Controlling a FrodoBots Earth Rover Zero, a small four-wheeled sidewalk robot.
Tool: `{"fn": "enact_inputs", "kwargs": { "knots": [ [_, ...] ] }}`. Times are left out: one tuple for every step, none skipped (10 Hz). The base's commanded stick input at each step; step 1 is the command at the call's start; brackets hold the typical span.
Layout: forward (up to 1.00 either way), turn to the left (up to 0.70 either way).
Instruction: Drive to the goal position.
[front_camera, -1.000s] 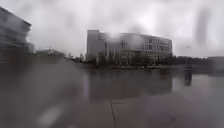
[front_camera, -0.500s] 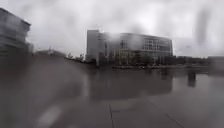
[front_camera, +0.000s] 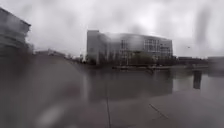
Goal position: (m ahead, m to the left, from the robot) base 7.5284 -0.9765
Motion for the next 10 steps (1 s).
{"fn": "enact_inputs", "kwargs": {
  "knots": [
    [0.70,0.00],
    [0.70,0.00],
    [0.70,0.00],
    [0.70,0.00],
    [0.70,0.00],
    [0.70,0.00],
    [0.70,0.00],
    [0.70,0.00],
    [0.70,-0.05],
    [0.70,-0.18]
  ]
}}
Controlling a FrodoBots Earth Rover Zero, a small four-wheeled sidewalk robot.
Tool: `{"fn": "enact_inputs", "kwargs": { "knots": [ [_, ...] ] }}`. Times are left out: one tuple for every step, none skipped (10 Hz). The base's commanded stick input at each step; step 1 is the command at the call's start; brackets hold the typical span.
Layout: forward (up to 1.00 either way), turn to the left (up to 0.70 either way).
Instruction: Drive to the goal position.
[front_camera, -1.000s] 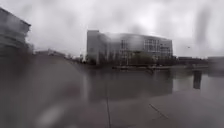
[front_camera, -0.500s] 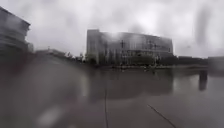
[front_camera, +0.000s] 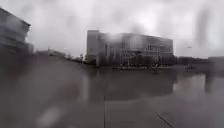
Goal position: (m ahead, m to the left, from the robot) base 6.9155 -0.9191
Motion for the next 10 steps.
{"fn": "enact_inputs", "kwargs": {
  "knots": [
    [0.70,-0.35],
    [0.70,-0.35],
    [0.70,-0.35],
    [0.70,-0.35],
    [0.70,-0.11],
    [0.70,0.00],
    [0.70,0.00],
    [0.70,0.00],
    [0.70,0.00],
    [0.70,0.00]
  ]
}}
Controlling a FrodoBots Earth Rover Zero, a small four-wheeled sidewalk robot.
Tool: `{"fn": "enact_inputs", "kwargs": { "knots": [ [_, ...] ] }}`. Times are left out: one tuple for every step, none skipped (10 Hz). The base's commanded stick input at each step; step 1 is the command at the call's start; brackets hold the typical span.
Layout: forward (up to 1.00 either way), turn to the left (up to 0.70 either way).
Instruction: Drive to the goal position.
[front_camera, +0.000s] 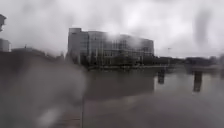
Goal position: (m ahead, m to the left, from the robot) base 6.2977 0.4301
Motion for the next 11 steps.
{"fn": "enact_inputs", "kwargs": {
  "knots": [
    [0.70,0.00],
    [0.70,0.00],
    [0.70,0.00],
    [0.70,0.00],
    [0.70,0.00],
    [0.70,0.00],
    [0.70,0.00],
    [0.70,0.00],
    [0.70,0.00],
    [0.70,-0.25],
    [0.70,-0.35]
  ]
}}
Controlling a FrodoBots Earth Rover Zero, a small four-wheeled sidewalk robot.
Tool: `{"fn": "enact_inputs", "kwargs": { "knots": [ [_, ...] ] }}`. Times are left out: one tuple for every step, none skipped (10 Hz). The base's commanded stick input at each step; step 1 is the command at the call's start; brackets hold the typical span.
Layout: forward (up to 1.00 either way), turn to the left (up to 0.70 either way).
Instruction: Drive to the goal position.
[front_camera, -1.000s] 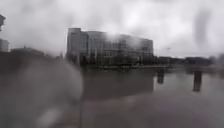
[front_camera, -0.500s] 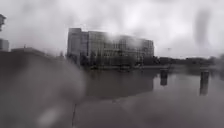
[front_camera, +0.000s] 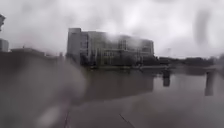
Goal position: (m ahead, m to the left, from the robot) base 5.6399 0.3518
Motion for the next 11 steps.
{"fn": "enact_inputs", "kwargs": {
  "knots": [
    [0.70,-0.35],
    [0.70,-0.12],
    [0.70,0.00],
    [0.70,0.00],
    [0.70,0.00],
    [0.70,0.00],
    [0.70,0.00],
    [0.70,0.00],
    [0.70,0.00],
    [0.70,0.00],
    [0.70,0.00]
  ]
}}
